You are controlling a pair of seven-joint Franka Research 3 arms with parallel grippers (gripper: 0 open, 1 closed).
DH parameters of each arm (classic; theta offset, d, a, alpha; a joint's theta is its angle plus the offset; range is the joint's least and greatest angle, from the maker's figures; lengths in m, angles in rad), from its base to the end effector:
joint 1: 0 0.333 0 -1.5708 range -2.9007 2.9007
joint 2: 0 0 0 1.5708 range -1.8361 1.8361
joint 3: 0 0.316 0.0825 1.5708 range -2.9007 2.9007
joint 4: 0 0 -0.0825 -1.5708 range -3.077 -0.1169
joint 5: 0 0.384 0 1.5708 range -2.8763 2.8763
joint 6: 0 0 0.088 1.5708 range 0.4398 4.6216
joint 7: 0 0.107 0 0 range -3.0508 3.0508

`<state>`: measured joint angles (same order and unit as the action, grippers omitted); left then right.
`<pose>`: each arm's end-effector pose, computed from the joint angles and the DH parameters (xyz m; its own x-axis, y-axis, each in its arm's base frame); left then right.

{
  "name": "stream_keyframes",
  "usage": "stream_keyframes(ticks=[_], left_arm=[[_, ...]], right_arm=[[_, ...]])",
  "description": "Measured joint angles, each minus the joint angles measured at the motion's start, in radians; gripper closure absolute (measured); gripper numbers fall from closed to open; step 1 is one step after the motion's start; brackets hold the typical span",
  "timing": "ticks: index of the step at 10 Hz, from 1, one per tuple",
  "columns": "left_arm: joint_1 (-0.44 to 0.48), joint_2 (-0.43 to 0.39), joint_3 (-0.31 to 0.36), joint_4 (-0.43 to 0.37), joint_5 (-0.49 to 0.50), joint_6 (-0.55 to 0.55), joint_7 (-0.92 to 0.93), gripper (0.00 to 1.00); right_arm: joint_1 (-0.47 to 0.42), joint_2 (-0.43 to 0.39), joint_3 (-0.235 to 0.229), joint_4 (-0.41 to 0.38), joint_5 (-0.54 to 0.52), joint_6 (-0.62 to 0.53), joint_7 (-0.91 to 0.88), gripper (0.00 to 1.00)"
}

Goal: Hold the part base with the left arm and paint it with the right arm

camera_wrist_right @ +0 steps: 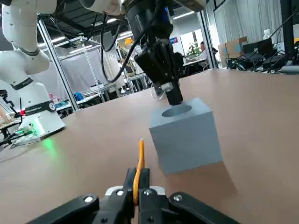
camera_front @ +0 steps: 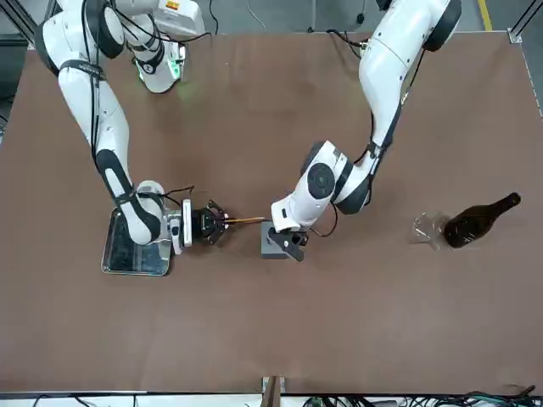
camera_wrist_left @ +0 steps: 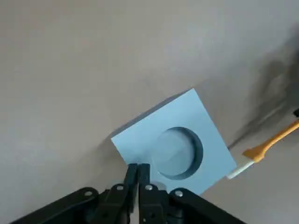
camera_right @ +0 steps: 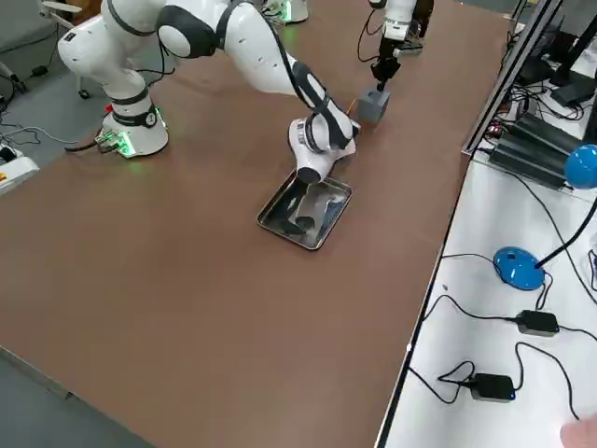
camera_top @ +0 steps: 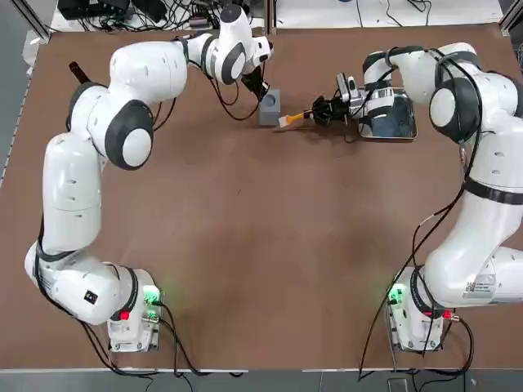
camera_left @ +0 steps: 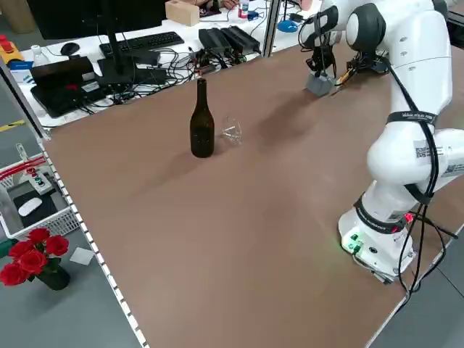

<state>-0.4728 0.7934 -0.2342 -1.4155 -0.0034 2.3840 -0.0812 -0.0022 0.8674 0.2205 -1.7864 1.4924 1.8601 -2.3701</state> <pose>0.5921 -0.4559 0.2548 0.8535 -0.4924 0.1706 -0.5185 -0.8354 0.1826 0.5760 0.2023 0.0933 0.2498 0.1366 0.9586 0.9658 0.0361 -0.2568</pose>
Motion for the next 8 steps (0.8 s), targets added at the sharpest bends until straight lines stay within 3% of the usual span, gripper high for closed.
stream_keyframes(ticks=[3,8], left_arm=[[0.0,0.0,0.0,0.0,0.0,0.0,0.0,0.92],[0.0,0.0,0.0,0.0,0.0,0.0,0.0,0.92]], right_arm=[[0.001,-0.012,0.012,0.019,0.0,0.09,0.021,0.95],[0.004,-0.017,0.07,0.079,0.001,0.21,0.129,0.95]])
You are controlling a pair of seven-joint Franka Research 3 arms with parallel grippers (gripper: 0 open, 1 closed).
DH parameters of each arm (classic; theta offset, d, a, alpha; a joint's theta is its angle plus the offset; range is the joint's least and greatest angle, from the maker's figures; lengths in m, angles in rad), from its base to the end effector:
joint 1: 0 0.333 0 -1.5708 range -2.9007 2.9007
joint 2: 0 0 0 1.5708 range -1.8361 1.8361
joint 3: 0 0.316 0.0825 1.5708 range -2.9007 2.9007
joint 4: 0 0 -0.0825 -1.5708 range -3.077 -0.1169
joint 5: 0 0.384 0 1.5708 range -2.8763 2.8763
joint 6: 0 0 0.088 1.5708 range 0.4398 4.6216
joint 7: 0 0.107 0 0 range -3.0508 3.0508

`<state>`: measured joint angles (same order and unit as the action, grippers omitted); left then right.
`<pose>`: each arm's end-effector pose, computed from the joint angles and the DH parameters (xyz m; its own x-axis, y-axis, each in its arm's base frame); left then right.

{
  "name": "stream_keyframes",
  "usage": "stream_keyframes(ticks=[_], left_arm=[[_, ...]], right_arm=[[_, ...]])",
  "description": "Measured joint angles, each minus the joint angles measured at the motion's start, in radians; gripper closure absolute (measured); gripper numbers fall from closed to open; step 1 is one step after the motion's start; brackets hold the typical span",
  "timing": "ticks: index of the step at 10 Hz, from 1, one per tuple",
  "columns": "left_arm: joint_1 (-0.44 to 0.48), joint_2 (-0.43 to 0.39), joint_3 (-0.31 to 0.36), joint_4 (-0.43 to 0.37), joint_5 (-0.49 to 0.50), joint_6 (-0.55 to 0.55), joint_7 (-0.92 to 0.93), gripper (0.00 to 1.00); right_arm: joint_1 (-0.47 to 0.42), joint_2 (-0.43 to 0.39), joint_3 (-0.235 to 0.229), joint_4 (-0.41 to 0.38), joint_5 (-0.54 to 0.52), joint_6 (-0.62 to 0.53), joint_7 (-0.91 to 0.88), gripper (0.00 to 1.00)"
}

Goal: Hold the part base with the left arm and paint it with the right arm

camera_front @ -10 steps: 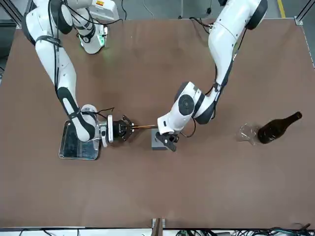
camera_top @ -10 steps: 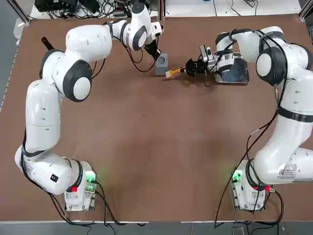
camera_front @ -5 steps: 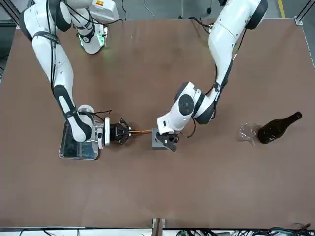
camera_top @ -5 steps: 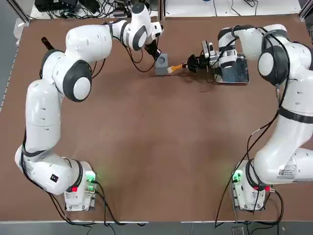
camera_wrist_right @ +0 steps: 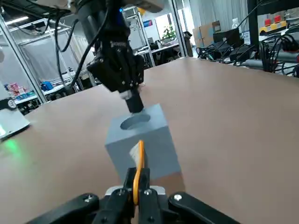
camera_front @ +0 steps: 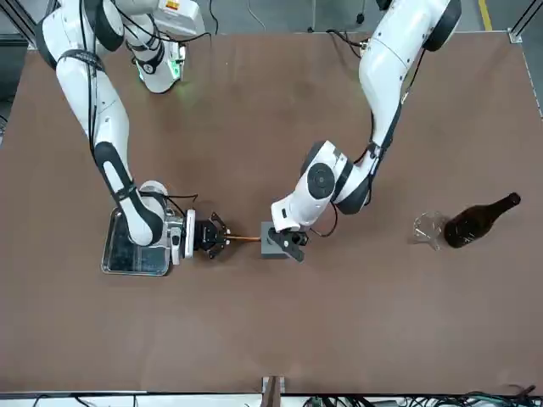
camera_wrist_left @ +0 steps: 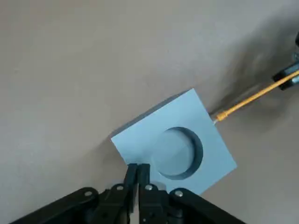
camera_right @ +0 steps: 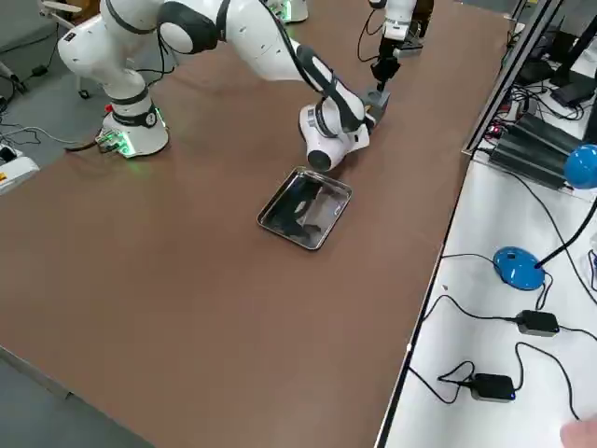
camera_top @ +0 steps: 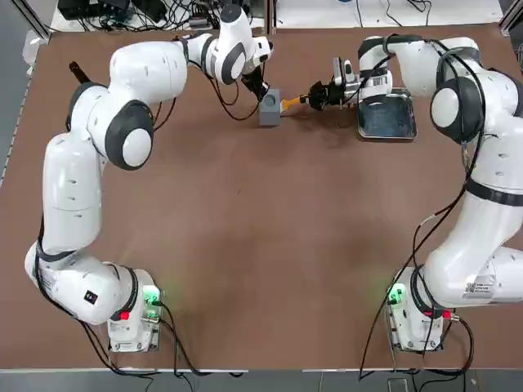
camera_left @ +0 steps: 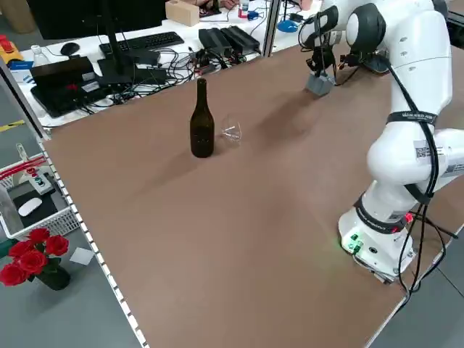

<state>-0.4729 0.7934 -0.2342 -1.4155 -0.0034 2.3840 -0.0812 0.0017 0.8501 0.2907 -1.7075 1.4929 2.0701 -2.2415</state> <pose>0.5920 -0.4560 0.2548 0.8534 -0.4925 0.1706 -0.5186 -0.8353 0.1826 0.6131 0.2228 0.1253 0.2755 0.2178 0.9363 0.9609 -0.0897 -0.2619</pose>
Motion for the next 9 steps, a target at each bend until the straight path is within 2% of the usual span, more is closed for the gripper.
stream_keyframes(ticks=[6,7,9], left_arm=[[0.0,0.0,0.0,0.0,0.0,0.0,0.0,0.91],[0.0,0.0,0.0,0.0,0.0,0.0,0.0,0.91],[0.0,0.0,0.0,0.0,0.0,0.0,0.0,0.91]], right_arm=[[-0.003,-0.004,-0.003,0.118,0.0,0.065,0.124,0.95],[-0.006,-0.006,-0.015,0.137,-0.002,0.068,0.147,0.95],[-0.013,-0.023,-0.089,0.159,-0.023,0.058,0.196,0.95]])
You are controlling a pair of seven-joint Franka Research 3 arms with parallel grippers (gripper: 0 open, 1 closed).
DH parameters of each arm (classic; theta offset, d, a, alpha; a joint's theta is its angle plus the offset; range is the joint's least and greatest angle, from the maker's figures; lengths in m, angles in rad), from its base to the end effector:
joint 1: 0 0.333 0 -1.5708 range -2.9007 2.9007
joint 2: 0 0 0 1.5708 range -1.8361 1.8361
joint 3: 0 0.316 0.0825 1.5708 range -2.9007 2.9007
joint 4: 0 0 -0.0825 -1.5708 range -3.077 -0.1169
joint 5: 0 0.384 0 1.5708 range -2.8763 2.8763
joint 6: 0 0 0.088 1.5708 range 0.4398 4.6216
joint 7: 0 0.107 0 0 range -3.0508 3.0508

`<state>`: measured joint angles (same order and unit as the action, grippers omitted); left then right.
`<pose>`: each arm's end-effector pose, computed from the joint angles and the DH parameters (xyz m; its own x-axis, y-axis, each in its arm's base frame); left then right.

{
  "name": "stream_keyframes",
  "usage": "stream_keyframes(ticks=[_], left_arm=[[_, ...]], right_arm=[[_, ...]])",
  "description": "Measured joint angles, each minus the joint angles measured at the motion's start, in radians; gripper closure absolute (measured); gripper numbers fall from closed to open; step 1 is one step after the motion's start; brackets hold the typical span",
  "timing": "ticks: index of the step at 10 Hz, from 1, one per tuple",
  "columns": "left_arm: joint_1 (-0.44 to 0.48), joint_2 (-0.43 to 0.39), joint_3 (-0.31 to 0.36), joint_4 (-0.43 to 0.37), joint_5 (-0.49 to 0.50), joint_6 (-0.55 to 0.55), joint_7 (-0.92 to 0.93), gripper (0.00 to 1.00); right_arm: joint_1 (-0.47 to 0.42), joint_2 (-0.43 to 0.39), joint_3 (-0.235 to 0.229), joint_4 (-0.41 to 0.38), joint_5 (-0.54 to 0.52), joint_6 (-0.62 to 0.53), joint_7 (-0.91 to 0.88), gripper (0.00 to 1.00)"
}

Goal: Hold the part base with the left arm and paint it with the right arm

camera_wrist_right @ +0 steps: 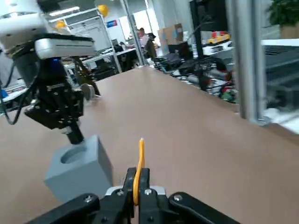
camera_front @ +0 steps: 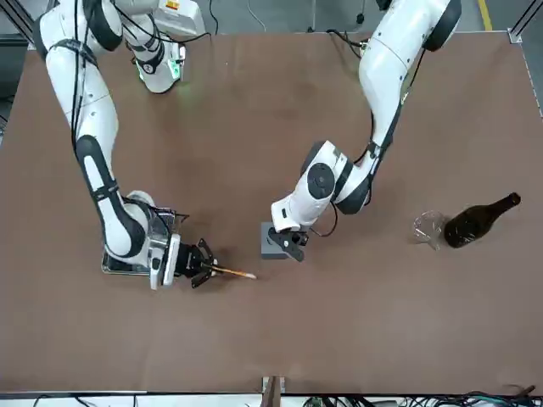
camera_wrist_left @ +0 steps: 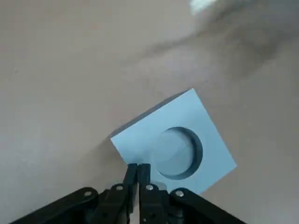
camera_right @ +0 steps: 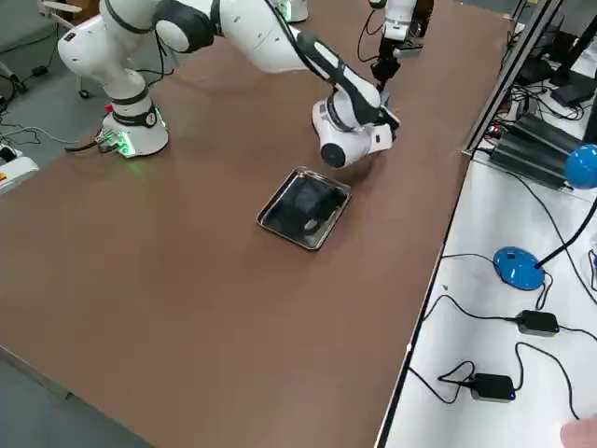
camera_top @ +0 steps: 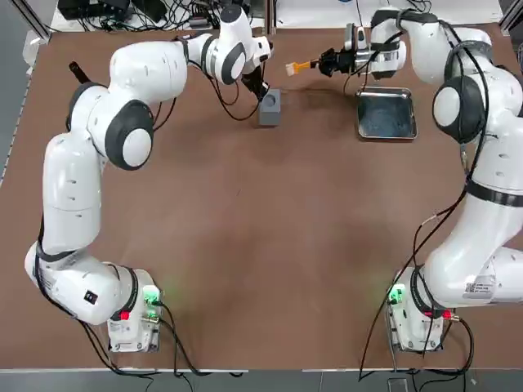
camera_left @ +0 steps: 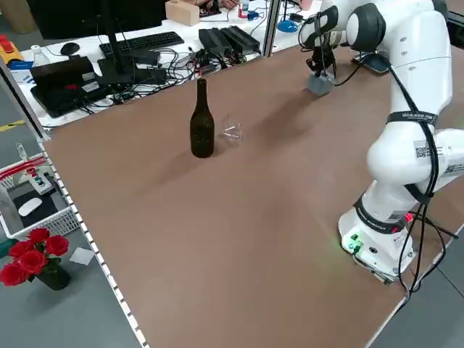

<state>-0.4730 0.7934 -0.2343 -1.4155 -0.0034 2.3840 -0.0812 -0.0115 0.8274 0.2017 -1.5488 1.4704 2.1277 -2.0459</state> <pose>0.5919 -0.4561 0.2548 0.8533 -0.4927 0.1706 -0.5187 -0.8352 0.1826 0.6894 0.1547 0.1841 0.3152 0.2378 0.9188 0.9290 -0.2750 -0.2475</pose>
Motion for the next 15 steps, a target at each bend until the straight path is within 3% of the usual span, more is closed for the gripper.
stream_keyframes(ticks=[5,8,11,13,15], left_arm=[[0.0,0.0,0.0,0.0,0.0,0.0,0.0,0.91],[0.0,0.0,0.0,0.0,0.0,0.0,0.0,0.91],[0.0,0.0,0.0,0.0,0.0,0.0,0.0,0.91],[0.001,0.0,0.0,0.001,0.0,0.002,-0.002,0.89],[0.008,-0.01,0.0,0.01,0.0,-0.009,-0.008,0.62]], right_arm=[[-0.011,-0.125,-0.315,0.008,-0.245,-0.251,0.504,0.95],[-0.017,-0.142,-0.538,0.002,-0.285,-0.421,0.698,0.95],[-0.024,-0.132,-0.714,-0.026,-0.306,-0.487,0.858,0.95],[-0.038,-0.103,-0.753,-0.044,-0.316,-0.506,0.905,0.95],[-0.042,-0.04,-0.758,-0.049,-0.331,-0.509,0.912,0.95]])
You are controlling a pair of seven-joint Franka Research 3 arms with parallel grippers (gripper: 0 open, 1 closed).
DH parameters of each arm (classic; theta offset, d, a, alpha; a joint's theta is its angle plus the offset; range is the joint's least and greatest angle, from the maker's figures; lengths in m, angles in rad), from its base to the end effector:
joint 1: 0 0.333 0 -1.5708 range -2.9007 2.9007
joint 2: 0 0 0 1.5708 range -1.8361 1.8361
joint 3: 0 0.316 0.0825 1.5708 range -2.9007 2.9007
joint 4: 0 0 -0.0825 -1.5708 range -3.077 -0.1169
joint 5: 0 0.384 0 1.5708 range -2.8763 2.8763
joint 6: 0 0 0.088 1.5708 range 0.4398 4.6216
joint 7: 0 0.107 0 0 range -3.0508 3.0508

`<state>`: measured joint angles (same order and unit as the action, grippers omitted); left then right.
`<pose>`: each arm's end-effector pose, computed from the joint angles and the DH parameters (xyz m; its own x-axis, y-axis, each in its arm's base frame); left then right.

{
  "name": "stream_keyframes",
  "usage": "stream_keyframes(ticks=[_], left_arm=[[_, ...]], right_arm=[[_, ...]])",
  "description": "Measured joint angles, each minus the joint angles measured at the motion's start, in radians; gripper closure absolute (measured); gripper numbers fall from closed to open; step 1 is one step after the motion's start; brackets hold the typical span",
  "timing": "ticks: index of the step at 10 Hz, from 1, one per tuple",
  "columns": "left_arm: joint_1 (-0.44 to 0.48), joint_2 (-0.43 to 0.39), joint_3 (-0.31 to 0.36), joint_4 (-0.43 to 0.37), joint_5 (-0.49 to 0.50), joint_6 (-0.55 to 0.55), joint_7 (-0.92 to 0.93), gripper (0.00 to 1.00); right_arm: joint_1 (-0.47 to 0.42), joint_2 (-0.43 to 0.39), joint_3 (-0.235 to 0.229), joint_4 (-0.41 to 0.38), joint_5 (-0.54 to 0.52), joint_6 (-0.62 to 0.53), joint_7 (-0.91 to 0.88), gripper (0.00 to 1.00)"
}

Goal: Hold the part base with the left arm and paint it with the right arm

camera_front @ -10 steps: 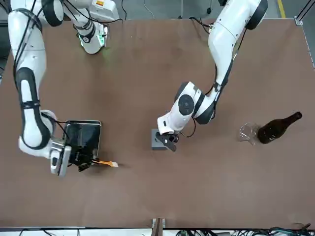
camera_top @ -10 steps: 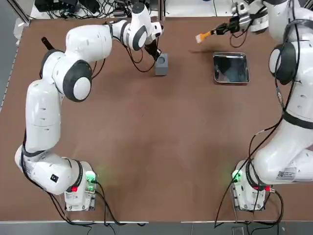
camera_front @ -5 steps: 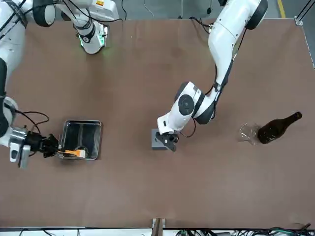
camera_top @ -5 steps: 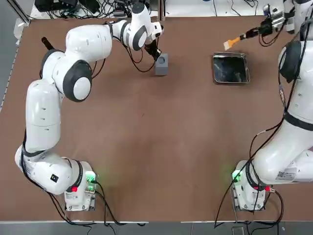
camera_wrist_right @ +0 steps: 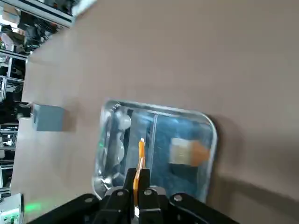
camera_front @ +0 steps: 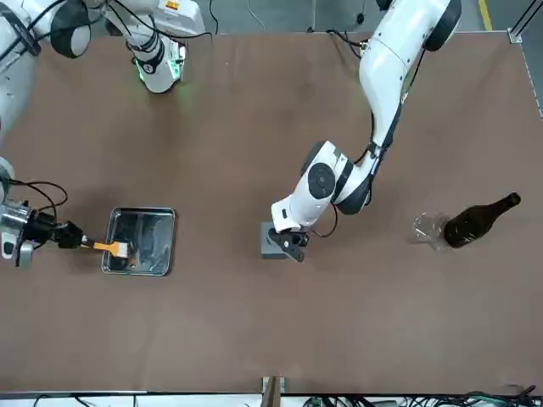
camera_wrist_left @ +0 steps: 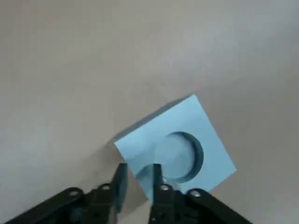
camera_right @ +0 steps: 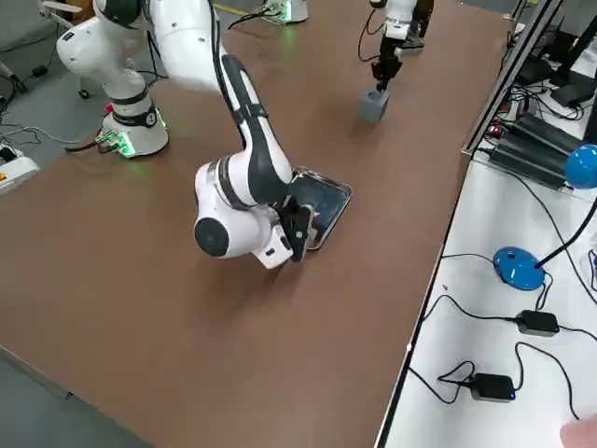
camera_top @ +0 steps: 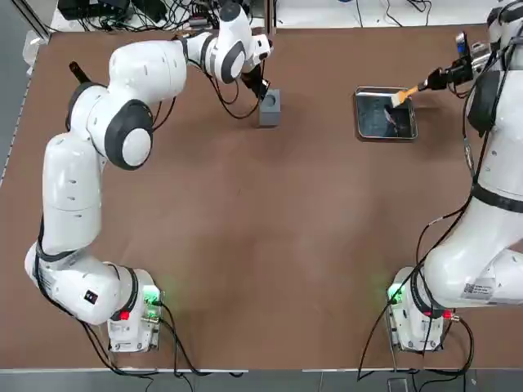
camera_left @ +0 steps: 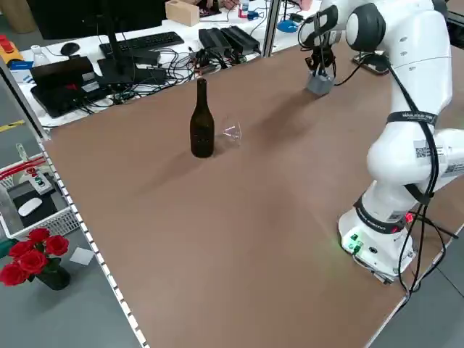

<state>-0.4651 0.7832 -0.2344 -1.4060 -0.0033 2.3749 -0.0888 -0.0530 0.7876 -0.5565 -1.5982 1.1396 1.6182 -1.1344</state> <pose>0.5977 -0.4522 0.2657 0.8594 -0.4787 0.1796 -0.5074 -0.8420 0.1832 0.6009 -0.2490 0.2025 0.9842 0.0191 0.1758 0.1439 -0.6644 -0.7334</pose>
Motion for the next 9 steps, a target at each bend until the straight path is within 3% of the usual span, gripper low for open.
stream_keyframes(ticks=[4,7,9], left_arm=[[0.081,-0.159,-0.005,0.018,0.0,-0.293,0.007,0.04],[0.193,-0.314,-0.004,0.023,0.001,-0.597,0.007,0.0],[0.273,-0.415,-0.001,0.021,0.103,-0.766,0.004,0.0]], right_arm=[[-0.004,0.038,-0.019,0.001,-0.046,0.0,0.001,0.95],[-0.006,0.05,-0.029,0.002,-0.049,0.001,0.003,0.9],[-0.005,0.07,-0.029,0.004,-0.049,0.003,0.004,0.85]])
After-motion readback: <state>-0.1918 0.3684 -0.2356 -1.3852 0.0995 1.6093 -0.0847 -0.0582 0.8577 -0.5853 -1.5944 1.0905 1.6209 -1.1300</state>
